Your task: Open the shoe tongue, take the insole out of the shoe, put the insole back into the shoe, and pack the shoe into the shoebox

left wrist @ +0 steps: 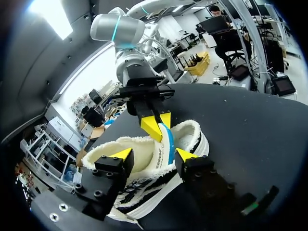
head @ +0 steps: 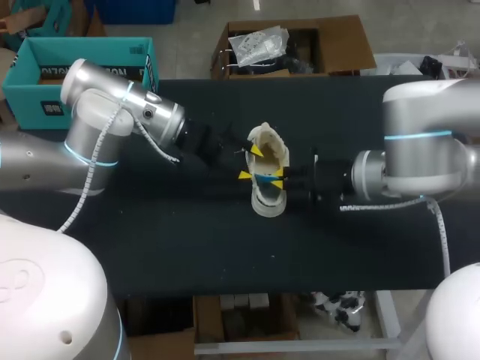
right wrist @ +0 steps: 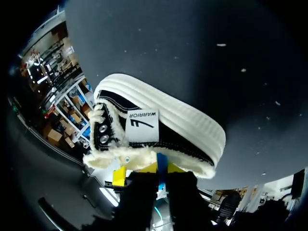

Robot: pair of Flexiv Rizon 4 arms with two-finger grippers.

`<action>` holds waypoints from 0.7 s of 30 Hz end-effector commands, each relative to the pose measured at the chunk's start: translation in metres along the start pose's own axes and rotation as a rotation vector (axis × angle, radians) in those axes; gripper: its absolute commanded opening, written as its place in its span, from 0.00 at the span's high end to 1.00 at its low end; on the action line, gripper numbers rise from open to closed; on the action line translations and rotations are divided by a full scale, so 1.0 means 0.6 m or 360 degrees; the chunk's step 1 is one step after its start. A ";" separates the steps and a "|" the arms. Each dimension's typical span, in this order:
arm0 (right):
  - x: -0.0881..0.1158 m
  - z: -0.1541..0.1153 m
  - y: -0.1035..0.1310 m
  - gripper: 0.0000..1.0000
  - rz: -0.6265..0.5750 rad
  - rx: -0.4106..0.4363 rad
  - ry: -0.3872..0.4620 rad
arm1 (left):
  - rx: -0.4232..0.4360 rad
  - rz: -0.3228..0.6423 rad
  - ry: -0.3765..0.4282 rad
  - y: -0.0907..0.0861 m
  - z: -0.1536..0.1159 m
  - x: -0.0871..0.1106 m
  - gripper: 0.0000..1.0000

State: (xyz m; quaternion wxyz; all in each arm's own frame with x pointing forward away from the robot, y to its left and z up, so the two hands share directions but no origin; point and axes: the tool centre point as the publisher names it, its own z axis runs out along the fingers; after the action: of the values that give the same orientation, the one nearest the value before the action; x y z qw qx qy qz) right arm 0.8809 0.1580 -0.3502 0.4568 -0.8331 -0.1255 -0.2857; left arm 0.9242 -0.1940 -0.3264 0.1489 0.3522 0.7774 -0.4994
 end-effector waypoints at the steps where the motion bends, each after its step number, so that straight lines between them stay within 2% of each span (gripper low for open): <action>1: -0.006 0.004 0.001 1.00 0.0004 -0.0030 -0.0064 | -0.0010 -0.0054 -0.0031 -0.017 -0.036 0.002 0.00; 7: -0.026 0.012 0.003 1.00 0.0007 -0.0079 -0.0153 | 0.0006 -0.0173 -0.0086 -0.033 -0.065 -0.003 0.00; 9: -0.032 0.014 0.005 1.00 0.0008 -0.0108 -0.0177 | 0.0065 -0.0209 -0.0096 -0.039 -0.074 -0.003 0.00; 11: -0.038 0.014 0.008 1.00 0.0015 -0.0120 -0.0182 | 0.0068 -0.0227 -0.0107 -0.046 -0.082 -0.003 0.00; 13: -0.043 0.010 0.009 0.82 0.0022 -0.0119 -0.0182 | 0.0042 -0.0270 -0.0124 -0.051 -0.090 -0.003 0.00; 15: -0.047 0.001 0.003 0.58 0.0027 -0.0112 -0.0169 | 0.0017 -0.0341 -0.0123 -0.054 -0.099 -0.003 0.00; 16: -0.048 -0.004 -0.003 0.53 0.0015 -0.0121 -0.0162 | -0.0017 -0.0350 -0.0112 -0.056 -0.104 -0.003 0.00; 18: -0.046 -0.016 -0.018 0.52 -0.0017 -0.0117 -0.0143 | -0.0065 -0.0416 -0.0087 -0.058 -0.113 -0.003 0.00; 21: -0.042 -0.035 -0.045 0.54 -0.0075 -0.0126 -0.0133 | -0.0161 -0.0512 -0.0031 -0.059 -0.129 -0.006 0.00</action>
State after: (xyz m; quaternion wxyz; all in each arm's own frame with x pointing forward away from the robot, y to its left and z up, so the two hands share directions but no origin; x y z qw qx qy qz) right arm 0.8568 0.1643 -0.3584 0.4177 -0.8577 -0.1542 -0.2572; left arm 0.9163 -0.1411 -0.2812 0.0977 0.2209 0.8236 -0.5132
